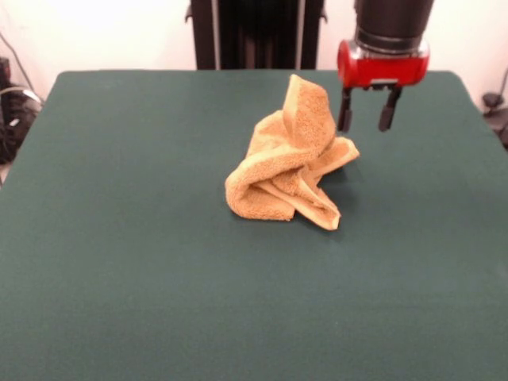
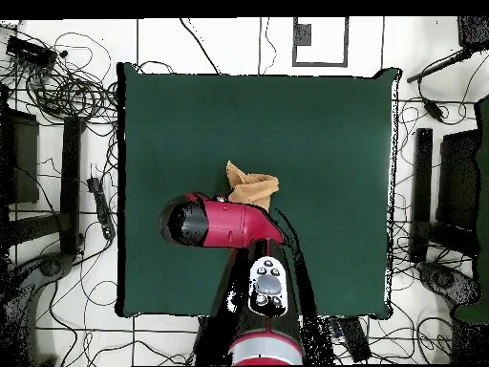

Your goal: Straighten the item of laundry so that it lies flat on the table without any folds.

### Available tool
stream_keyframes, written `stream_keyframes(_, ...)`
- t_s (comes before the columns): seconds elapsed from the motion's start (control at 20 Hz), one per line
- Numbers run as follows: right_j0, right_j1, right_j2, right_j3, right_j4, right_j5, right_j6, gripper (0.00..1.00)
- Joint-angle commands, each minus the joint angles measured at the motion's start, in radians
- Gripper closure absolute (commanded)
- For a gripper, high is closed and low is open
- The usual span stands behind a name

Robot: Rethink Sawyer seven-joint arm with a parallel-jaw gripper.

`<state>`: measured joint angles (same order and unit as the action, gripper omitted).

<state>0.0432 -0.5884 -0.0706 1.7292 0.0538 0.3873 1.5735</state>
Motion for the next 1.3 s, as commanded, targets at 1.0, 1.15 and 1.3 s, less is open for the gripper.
stream_keyframes(1.0,0.002,0.043,0.082,0.094,0.030,-0.093,0.199,0.00)
stream_keyframes(1.15,0.002,0.045,0.080,0.078,0.028,-0.085,0.192,0.00)
stream_keyframes(1.3,0.002,0.036,0.077,0.075,0.028,-0.076,0.190,0.00)
